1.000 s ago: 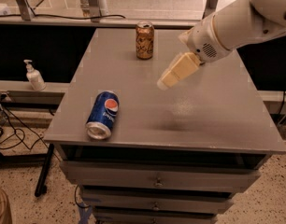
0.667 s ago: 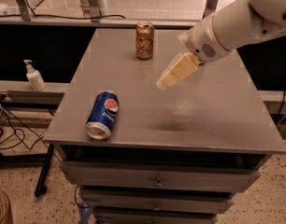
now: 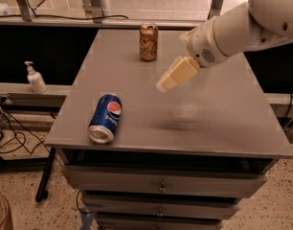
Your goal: Move orange can near pepsi can
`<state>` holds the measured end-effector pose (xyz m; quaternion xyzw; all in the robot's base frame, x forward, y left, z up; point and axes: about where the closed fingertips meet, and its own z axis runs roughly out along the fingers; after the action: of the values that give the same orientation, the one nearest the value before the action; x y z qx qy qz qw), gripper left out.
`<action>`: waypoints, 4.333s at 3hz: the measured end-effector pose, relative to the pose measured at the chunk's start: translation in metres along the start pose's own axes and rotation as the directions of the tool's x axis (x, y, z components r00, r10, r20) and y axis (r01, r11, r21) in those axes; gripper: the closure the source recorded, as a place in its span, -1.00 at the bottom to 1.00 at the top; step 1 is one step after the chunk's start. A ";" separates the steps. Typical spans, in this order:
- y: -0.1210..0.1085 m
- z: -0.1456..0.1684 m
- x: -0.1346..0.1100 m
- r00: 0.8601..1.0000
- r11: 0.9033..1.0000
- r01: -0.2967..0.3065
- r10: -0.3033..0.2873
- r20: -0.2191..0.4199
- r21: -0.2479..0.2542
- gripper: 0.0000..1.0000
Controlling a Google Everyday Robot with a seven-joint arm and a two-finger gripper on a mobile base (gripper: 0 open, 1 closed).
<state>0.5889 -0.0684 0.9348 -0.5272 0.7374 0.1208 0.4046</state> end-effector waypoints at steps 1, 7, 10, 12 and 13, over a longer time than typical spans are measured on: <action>-0.017 0.037 0.007 0.997 0.998 0.003 -0.008 0.073 0.062 -1.00; -0.179 0.174 -0.022 0.850 0.898 -0.356 0.196 0.489 0.259 -0.63; -0.129 0.160 -0.025 0.847 0.926 -0.354 0.259 0.464 0.129 0.76; -0.042 0.098 -0.045 0.855 0.979 -0.200 0.187 0.484 -0.024 1.00; -0.013 0.064 -0.039 0.846 0.986 -0.153 0.168 0.506 -0.072 1.00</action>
Offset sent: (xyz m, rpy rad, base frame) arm 0.1339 0.0143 -0.0625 0.2789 -0.2551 -0.1910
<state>0.6350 -0.0086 0.9251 -0.4187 0.6438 0.3000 0.5658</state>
